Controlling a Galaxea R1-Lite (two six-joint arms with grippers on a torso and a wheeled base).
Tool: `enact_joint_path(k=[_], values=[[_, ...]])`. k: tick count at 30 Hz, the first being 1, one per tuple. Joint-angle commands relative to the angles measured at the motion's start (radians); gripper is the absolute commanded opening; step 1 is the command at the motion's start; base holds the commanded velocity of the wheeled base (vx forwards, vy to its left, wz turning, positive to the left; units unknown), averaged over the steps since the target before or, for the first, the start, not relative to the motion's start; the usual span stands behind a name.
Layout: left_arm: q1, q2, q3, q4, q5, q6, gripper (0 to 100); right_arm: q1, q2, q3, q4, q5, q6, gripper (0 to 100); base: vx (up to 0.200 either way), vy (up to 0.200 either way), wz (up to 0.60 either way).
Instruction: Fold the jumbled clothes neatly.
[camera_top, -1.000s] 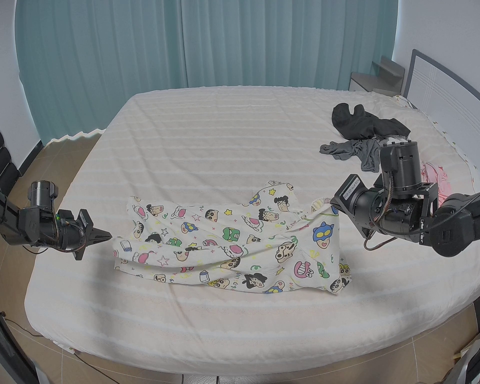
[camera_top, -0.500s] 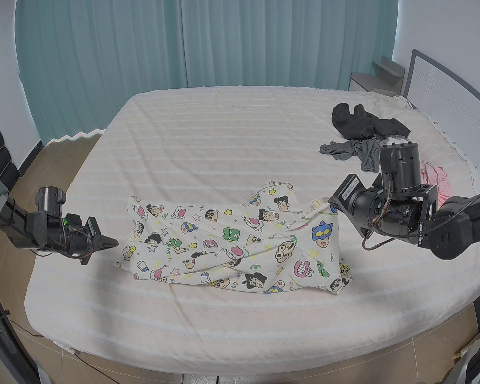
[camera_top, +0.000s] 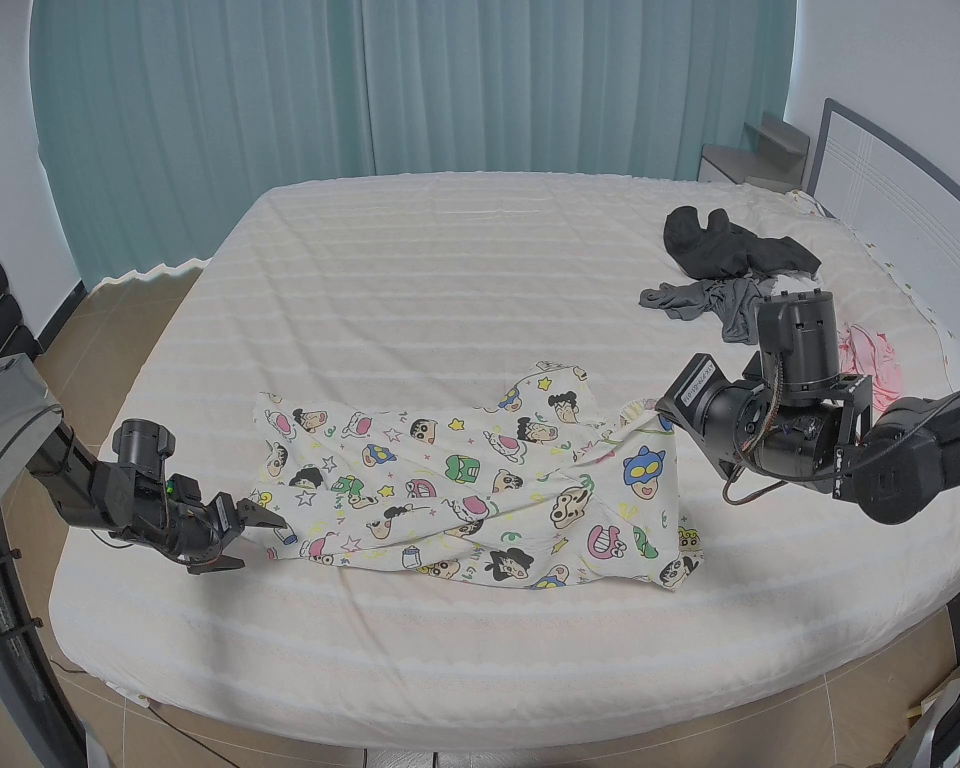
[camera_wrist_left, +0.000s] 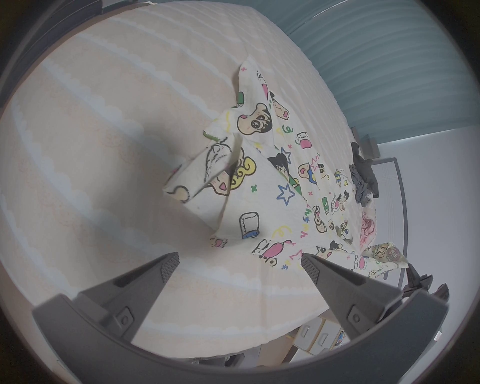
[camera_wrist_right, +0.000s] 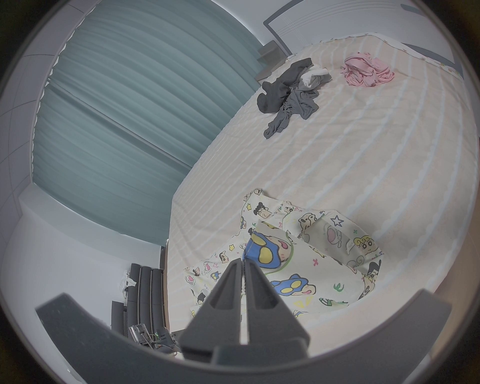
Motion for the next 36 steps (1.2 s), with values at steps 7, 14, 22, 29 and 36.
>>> enact_joint_path(k=[7,14,22,29,36], values=[[-0.069,0.054,0.005,-0.125,0.03,-0.12,100,0.0,0.001,0.0,0.0,0.0,0.001,0,0.0,0.0,0.0],[-0.091,0.092,0.005,-0.178,0.088,-0.127,100,0.0,-0.002,0.0,0.0,0.0,0.001,0,0.0,0.0,0.0],[-0.091,0.094,0.003,-0.181,0.088,-0.132,100,0.0,-0.001,-0.002,-0.002,0.0,0.001,0,0.0,0.0,0.0],[-0.089,0.098,-0.003,-0.181,0.091,-0.129,0,0.0,0.001,-0.002,-0.002,0.0,0.001,0,0.0,0.0,0.0],[-0.085,0.094,0.002,-0.181,0.091,-0.129,0,-0.001,-0.001,-0.002,-0.002,0.0,0.001,0,0.0,0.0,0.0]])
